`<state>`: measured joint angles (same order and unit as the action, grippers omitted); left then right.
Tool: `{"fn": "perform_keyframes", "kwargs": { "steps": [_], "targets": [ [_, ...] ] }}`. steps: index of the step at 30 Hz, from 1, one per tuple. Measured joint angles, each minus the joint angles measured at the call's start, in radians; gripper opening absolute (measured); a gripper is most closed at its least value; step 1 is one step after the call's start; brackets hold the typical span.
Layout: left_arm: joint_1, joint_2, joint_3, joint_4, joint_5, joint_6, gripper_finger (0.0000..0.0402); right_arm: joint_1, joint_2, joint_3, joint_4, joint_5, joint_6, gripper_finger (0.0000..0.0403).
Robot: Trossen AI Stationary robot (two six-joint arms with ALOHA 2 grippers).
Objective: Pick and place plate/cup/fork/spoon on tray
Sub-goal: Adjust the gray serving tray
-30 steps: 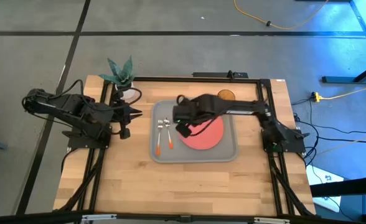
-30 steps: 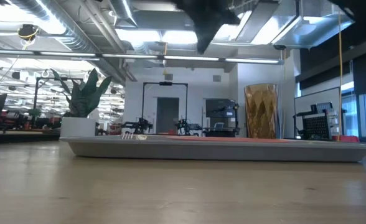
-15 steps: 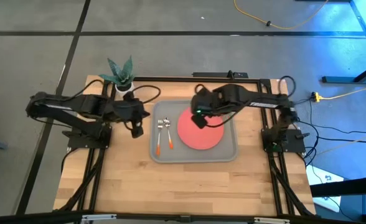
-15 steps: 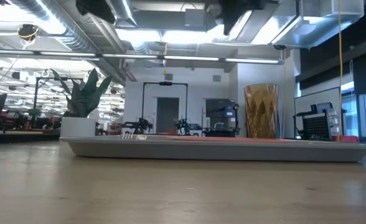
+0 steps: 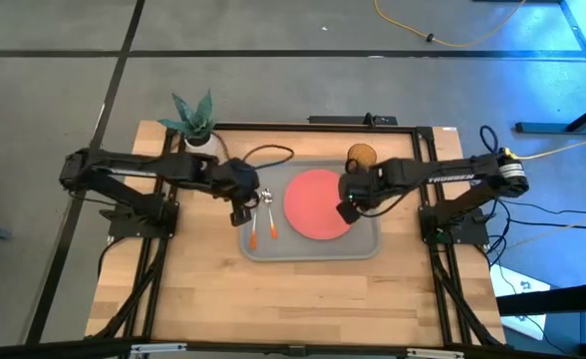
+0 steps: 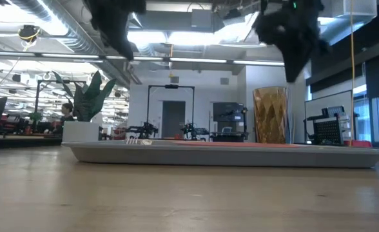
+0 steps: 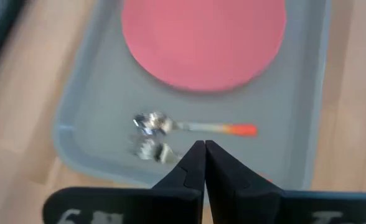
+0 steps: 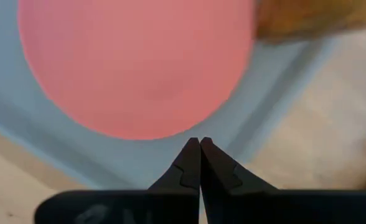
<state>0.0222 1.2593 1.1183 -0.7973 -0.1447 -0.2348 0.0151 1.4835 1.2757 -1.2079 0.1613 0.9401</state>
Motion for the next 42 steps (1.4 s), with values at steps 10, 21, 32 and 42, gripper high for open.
{"fn": "perform_keyframes", "kwargs": {
  "steps": [10,21,32,42],
  "targets": [
    [0.012,0.255,-0.001,-0.05,0.153,0.004,0.0,0.0,-0.013,-0.358,0.323,-0.19,-0.001,0.0],
    [-0.052,0.468,-0.001,0.046,0.267,0.054,0.0,0.0,-0.013,-0.487,0.482,-0.259,-0.006,0.0],
    [-0.08,0.585,0.0,0.104,0.26,0.054,0.0,0.001,-0.013,-0.511,0.56,-0.269,-0.029,0.0],
    [-0.084,0.585,0.0,0.106,0.261,0.053,0.0,0.001,0.048,-0.511,0.593,-0.285,-0.032,0.0]
  ]
}}
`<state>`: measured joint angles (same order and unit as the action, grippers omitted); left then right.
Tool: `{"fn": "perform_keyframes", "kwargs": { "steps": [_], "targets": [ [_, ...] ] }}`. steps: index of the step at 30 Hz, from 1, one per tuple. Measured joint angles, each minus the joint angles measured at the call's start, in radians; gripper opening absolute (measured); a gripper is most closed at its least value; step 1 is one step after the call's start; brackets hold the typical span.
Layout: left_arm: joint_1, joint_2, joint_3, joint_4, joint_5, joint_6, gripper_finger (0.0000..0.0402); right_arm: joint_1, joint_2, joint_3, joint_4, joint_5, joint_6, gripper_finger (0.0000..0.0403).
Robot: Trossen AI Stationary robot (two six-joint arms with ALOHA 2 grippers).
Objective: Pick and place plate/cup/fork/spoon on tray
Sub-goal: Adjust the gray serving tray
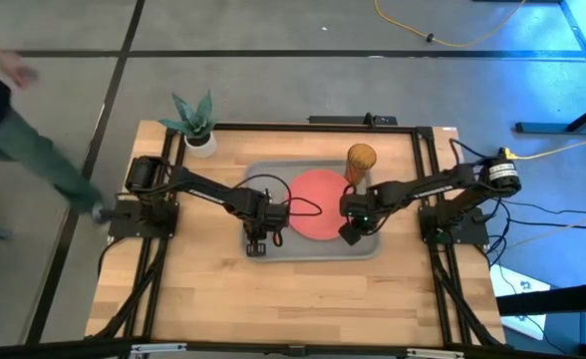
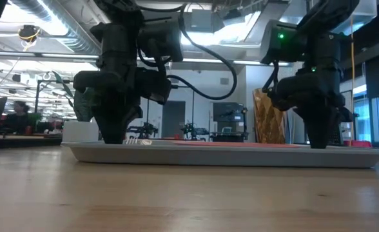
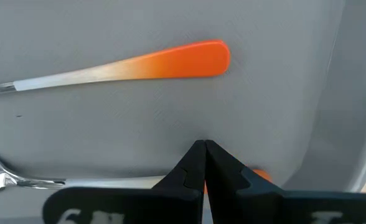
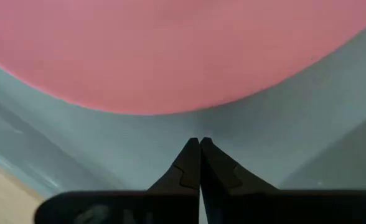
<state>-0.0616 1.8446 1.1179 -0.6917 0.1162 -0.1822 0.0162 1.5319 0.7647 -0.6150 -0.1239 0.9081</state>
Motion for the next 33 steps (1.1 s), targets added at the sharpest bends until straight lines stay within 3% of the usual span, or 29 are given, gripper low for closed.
{"fn": "perform_keyframes", "kwargs": {
  "steps": [21,33],
  "targets": [
    [-0.02,-0.003,-0.038,0.009,0.036,-0.018,0.0,0.011,0.071,0.002,0.097,-0.087,-0.03,0.0],
    [-0.051,0.0,-0.053,-0.008,0.066,-0.021,0.0,0.085,0.074,0.0,0.167,-0.129,0.028,0.0]
  ]
}}
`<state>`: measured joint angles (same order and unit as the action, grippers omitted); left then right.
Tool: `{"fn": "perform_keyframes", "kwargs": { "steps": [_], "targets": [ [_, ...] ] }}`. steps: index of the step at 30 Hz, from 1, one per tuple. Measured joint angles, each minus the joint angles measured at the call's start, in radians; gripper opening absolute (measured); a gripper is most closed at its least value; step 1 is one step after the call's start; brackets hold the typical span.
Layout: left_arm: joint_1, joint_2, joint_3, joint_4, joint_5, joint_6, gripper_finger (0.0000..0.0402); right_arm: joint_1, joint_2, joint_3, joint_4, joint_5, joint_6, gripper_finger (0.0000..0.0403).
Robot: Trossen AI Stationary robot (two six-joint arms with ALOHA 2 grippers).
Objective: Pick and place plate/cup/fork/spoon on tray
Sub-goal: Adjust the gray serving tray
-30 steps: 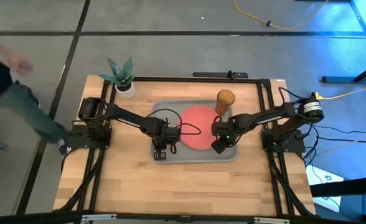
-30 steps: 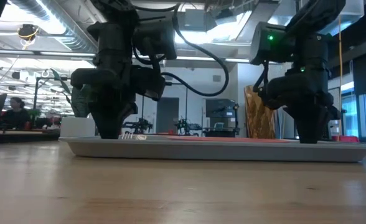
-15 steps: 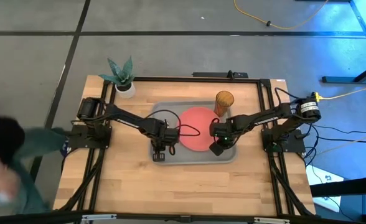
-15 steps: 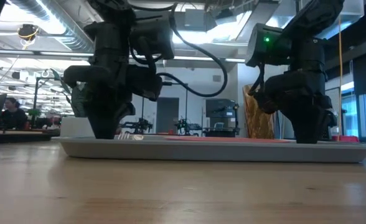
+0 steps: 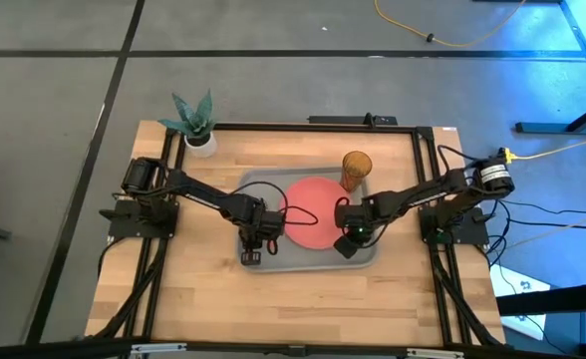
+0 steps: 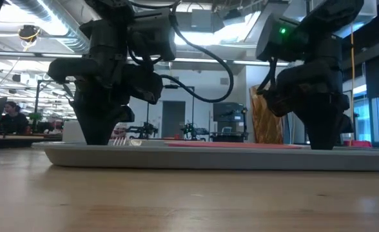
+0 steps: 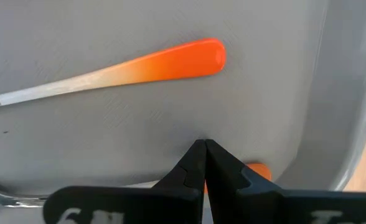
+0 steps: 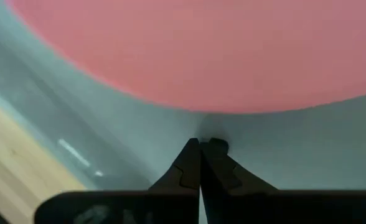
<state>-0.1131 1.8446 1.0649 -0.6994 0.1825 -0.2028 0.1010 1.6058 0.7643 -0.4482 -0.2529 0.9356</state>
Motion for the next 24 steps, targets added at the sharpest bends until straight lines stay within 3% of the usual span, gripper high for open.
{"fn": "perform_keyframes", "kwargs": {
  "steps": [17,24],
  "targets": [
    [0.0,0.0,-0.001,-0.01,-0.032,0.03,0.0,0.055,0.057,0.003,0.101,-0.078,0.054,0.0],
    [0.0,-0.028,-0.003,-0.009,-0.042,0.022,0.0,0.056,0.048,0.02,0.062,-0.045,0.027,0.0]
  ]
}}
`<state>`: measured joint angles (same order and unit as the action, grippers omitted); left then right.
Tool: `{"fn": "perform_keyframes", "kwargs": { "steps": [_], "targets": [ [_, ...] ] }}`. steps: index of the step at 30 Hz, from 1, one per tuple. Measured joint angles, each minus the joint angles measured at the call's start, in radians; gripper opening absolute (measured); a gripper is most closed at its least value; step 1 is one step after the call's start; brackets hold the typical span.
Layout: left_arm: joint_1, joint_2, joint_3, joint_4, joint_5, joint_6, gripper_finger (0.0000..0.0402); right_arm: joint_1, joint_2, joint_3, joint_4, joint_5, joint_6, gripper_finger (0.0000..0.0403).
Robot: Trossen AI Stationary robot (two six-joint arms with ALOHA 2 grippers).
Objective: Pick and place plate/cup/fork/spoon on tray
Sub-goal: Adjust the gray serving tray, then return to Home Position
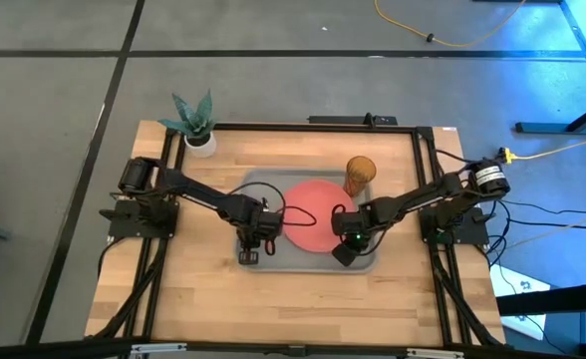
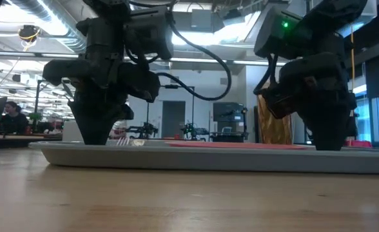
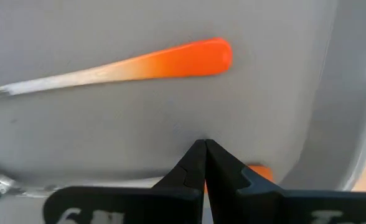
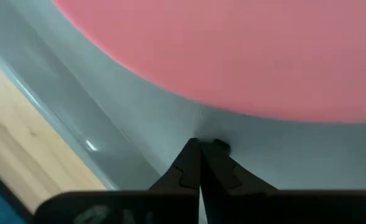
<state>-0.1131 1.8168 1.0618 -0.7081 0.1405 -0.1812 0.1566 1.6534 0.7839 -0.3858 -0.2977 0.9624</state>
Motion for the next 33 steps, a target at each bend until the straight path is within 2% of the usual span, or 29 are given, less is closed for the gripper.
{"fn": "perform_keyframes", "kwargs": {
  "steps": [5,9,23,27,33],
  "targets": [
    [0.003,-0.09,-0.005,-0.036,-0.079,-0.028,0.0,-0.002,-0.032,0.059,-0.137,0.06,-0.058,0.0],
    [0.0,-0.164,-0.004,-0.079,-0.064,-0.07,0.0,-0.001,-0.073,0.104,-0.208,0.083,-0.081,0.0],
    [-0.005,-0.305,-0.001,-0.081,-0.073,-0.044,0.0,-0.003,-0.205,0.139,-0.251,0.143,-0.132,0.0],
    [0.02,-0.404,-0.001,-0.087,-0.07,-0.027,0.0,-0.009,-0.294,0.183,-0.262,0.177,-0.207,0.0],
    [0.057,-0.623,0.001,-0.082,-0.07,-0.027,0.0,-0.024,-0.464,0.265,-0.322,0.282,-0.349,0.0]
  ]
}}
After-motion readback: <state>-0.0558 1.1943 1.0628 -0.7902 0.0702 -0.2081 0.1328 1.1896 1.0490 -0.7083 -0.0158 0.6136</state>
